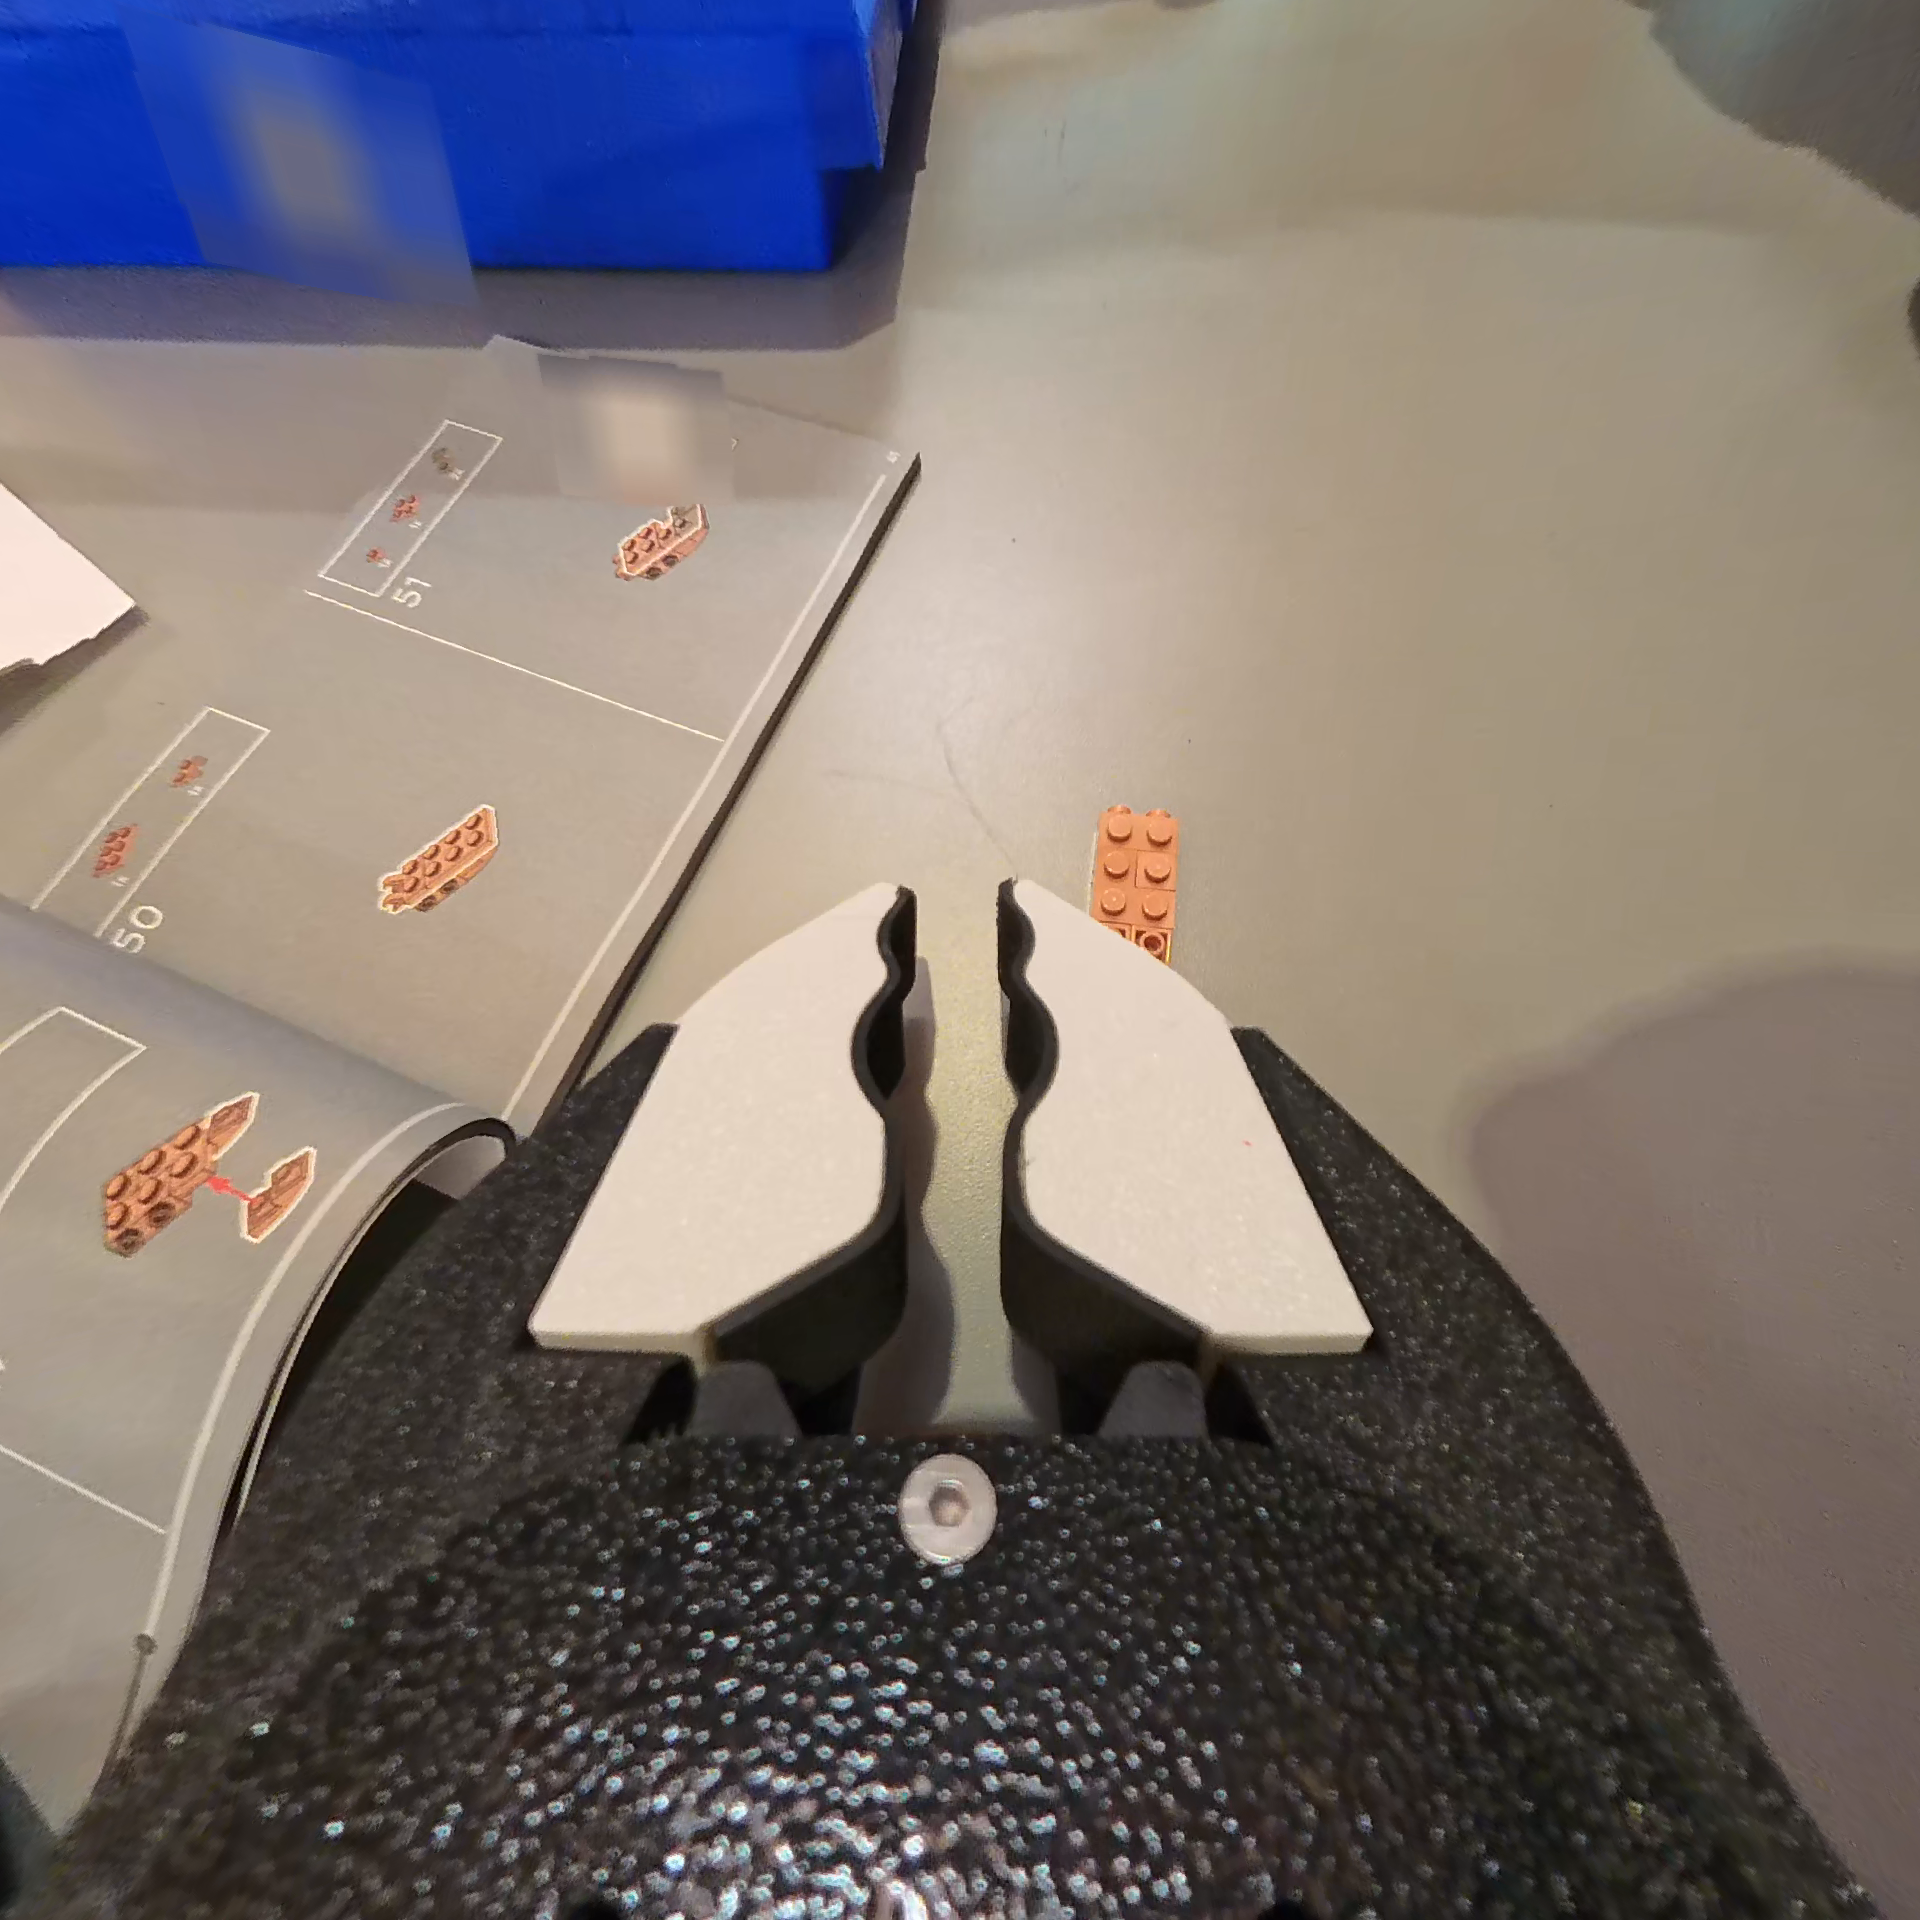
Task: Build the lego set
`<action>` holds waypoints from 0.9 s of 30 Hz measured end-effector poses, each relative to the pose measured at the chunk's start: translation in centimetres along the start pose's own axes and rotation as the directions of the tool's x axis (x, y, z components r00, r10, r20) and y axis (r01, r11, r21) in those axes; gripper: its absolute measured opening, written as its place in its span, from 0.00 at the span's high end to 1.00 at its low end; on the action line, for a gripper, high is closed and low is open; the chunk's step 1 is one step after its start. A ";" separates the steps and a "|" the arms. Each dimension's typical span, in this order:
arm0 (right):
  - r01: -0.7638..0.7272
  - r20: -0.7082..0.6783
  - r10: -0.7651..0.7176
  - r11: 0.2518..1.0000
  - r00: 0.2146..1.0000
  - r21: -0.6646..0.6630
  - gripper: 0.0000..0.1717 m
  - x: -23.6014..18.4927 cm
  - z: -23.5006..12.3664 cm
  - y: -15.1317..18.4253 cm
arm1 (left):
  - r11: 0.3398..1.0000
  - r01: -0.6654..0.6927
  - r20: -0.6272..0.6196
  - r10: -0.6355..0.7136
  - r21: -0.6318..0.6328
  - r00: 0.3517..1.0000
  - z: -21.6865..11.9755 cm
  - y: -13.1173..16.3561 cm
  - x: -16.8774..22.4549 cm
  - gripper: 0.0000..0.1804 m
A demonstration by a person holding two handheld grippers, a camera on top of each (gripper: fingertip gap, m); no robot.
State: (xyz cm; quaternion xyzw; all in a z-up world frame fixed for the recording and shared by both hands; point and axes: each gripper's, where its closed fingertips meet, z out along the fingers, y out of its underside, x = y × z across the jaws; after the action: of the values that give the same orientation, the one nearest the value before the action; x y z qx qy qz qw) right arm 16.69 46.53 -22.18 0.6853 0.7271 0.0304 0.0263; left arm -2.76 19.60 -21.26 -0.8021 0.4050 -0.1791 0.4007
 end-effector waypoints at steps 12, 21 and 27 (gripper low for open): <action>-0.052 -0.043 0.050 0.998 0.998 -0.039 0.88 0.5 0.5 0.1 | 1.000 -0.022 0.009 0.022 -0.018 1.000 0.2 0.2 0.1 0.92; -0.055 -0.077 0.055 0.998 0.996 0.011 0.91 0.5 -1.0 0.3 | 0.999 -0.027 0.011 0.027 -0.022 1.000 0.2 0.2 0.2 0.92; -0.060 -0.089 0.071 0.991 0.993 0.122 0.91 0.0 -3.5 0.2 | 0.999 -0.026 0.014 0.027 -0.022 1.000 0.2 0.2 0.2 0.92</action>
State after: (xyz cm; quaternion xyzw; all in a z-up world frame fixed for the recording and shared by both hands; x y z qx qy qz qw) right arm 16.56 46.47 -18.65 0.7072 0.7050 0.0197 -0.0498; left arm -2.69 19.48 -21.56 -0.8023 0.4145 -0.1635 0.3973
